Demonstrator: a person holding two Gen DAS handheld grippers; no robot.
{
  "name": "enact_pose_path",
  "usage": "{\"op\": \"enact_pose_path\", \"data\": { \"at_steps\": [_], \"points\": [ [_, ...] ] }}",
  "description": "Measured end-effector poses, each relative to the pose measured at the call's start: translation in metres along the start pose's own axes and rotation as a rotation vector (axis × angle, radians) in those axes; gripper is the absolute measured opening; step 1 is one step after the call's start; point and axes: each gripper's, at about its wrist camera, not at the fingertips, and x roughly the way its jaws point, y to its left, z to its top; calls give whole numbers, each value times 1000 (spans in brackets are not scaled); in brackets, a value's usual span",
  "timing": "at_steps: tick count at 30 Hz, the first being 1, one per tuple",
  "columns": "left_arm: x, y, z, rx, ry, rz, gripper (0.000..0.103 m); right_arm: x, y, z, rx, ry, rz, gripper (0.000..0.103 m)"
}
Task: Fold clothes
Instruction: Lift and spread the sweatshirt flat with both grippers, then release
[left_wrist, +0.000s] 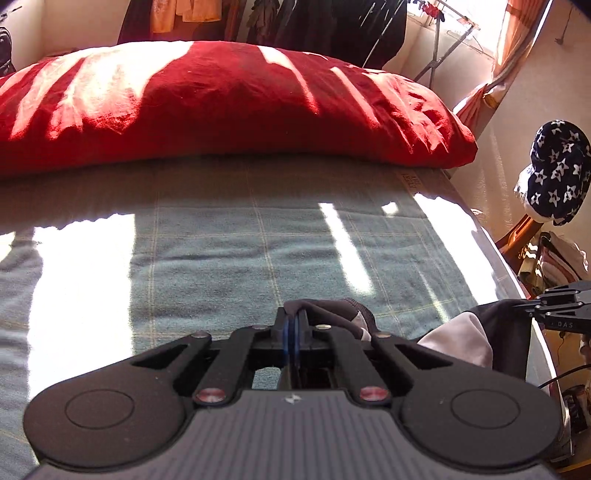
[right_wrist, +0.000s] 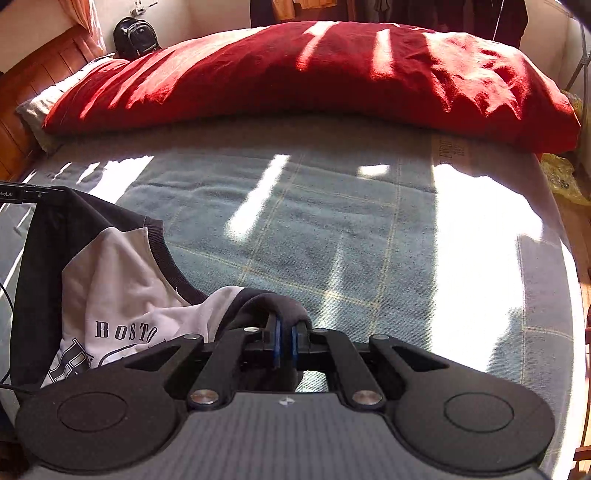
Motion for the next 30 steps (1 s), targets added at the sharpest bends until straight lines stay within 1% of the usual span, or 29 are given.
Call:
{"op": "enact_pose_path", "data": {
  "at_steps": [2, 5, 6, 8, 9, 11, 13, 14, 15, 16, 17, 18, 19, 21, 22, 23, 25, 27, 29, 30],
  "points": [
    [-6, 4, 9, -10, -31, 14, 0, -7, -3, 6, -9, -26, -29, 6],
    [-20, 10, 29, 8, -118, 45, 0, -18, -10, 19, -7, -79, -59, 6],
    [-17, 11, 31, 15, -118, 51, 0, -20, -13, 25, -9, -91, -65, 6],
    [-3, 13, 28, 25, -77, 52, 0, -20, -17, 35, -15, -108, -80, 6],
    [4, 14, 26, 31, -56, 53, 0, -15, -19, 39, -25, -99, -90, 6],
    [18, 16, 23, 42, -15, 54, 1, 2, -22, 41, -41, -49, -117, 6],
    [32, 17, 19, 52, 27, 54, 2, 23, -28, 37, -35, 35, -151, 12],
    [39, 18, 18, 58, 48, 55, 2, 31, -30, 32, -33, 60, -170, 18],
    [46, 19, 16, 63, 69, 55, 3, 38, -33, 27, -30, 91, -175, 21],
    [53, 20, 14, 69, 89, 56, 3, 45, -36, 22, -25, 119, -179, 21],
    [60, 21, 13, 74, 110, 56, 5, 48, -39, 18, -15, 124, -180, 22],
    [67, 21, 9, 82, 127, 60, 6, 51, -42, 13, -5, 130, -181, 26],
    [74, 21, 4, 92, 141, 65, 6, 54, -45, 12, 12, 135, -179, 28],
    [92, 18, -6, 143, 185, 55, 24, 58, -48, 12, 25, 126, -170, 35],
    [100, 16, -9, 167, 191, 54, 27, 61, -49, 13, 26, 123, -158, 38],
    [108, 14, -12, 193, 196, 55, 33, 65, -49, 16, 21, 113, -144, 41],
    [123, 11, -16, 235, 203, 63, 35, 74, -46, 25, -1, 94, -116, 44],
    [141, 15, -17, 214, 243, 66, 36, 88, -44, 36, -18, 87, -102, 45],
    [154, 18, -21, 187, 286, 53, 37, 97, -41, 46, 1, 72, -100, 45],
    [158, 17, -24, 189, 293, 51, 36, 98, -39, 49, 12, 60, -83, 45]
  ]
}}
